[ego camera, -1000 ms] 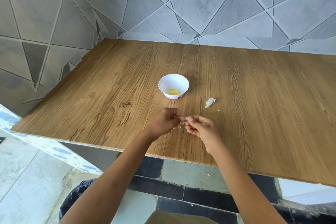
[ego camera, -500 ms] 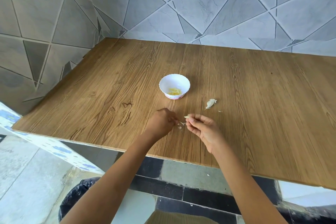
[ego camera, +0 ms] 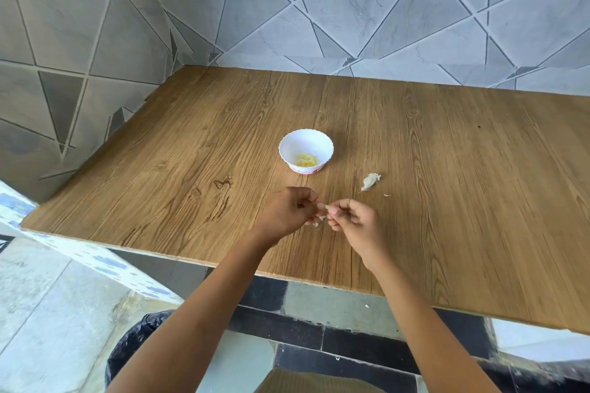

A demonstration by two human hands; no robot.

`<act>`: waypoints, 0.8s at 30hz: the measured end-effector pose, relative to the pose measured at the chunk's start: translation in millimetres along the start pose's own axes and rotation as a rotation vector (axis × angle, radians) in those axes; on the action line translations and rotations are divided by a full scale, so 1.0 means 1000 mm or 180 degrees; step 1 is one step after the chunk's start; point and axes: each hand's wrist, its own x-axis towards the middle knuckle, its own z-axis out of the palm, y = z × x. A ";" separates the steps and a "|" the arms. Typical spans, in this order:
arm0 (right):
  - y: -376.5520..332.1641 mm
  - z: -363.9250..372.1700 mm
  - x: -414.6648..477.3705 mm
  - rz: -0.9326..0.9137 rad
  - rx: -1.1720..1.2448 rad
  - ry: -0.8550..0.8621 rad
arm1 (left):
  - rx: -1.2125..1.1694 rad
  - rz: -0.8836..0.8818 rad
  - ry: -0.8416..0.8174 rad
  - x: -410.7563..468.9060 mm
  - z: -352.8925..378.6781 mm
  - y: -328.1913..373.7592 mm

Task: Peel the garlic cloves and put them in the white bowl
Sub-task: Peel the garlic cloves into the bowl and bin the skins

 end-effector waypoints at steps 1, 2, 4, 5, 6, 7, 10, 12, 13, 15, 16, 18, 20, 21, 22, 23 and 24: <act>0.005 0.000 0.001 -0.0681 -0.0649 0.0135 | 0.0067 0.0014 0.0044 0.000 0.002 0.000; 0.012 0.001 0.003 -0.1297 -0.1217 0.0254 | 0.0114 0.0009 0.0097 0.001 0.003 0.000; 0.018 0.004 0.003 -0.1955 -0.2025 0.0447 | 0.0087 -0.0084 0.0142 0.000 0.007 0.001; 0.017 0.004 0.001 -0.2113 -0.2276 0.0525 | 0.0045 -0.0147 0.0130 0.000 0.008 0.001; 0.016 0.005 0.000 -0.2258 -0.2461 0.0603 | -0.0006 -0.0221 0.0107 0.000 0.009 0.001; 0.015 0.005 -0.001 -0.2387 -0.2590 0.0648 | -0.0076 -0.0305 0.0083 0.000 0.009 0.001; 0.018 0.004 0.000 -0.2495 -0.2572 0.0557 | -0.0217 -0.0508 0.0042 -0.001 0.009 0.000; 0.019 0.005 0.001 -0.1913 -0.1839 0.0362 | -0.0017 -0.0380 0.0146 0.000 0.009 -0.003; 0.015 0.006 0.001 -0.1346 -0.1246 0.0263 | 0.0222 -0.0170 0.0236 0.001 0.008 -0.005; 0.003 0.006 0.002 0.0074 -0.0003 -0.0045 | 0.0736 0.0346 0.0377 0.001 0.007 -0.008; -0.002 0.005 0.003 0.0643 0.0464 -0.0222 | 0.0857 0.0595 0.0403 0.000 0.006 -0.008; -0.008 0.000 0.006 0.1310 0.1070 -0.0522 | 0.0881 0.1012 0.0384 -0.002 0.004 -0.007; -0.012 -0.005 0.009 0.1727 0.1589 -0.0683 | 0.0884 0.1273 0.0376 -0.003 0.002 -0.007; -0.013 -0.007 0.010 0.1887 0.1793 -0.0701 | 0.0873 0.1347 0.0352 -0.003 0.001 -0.008; -0.013 -0.008 0.011 0.1978 0.1908 -0.0700 | 0.0862 0.1392 0.0330 -0.003 0.001 -0.009; -0.013 -0.008 0.010 0.1961 0.1895 -0.0681 | 0.0851 0.1391 0.0322 -0.004 0.001 -0.009; -0.011 -0.007 0.009 0.1805 0.1731 -0.0628 | 0.0831 0.1344 0.0328 -0.003 0.001 -0.009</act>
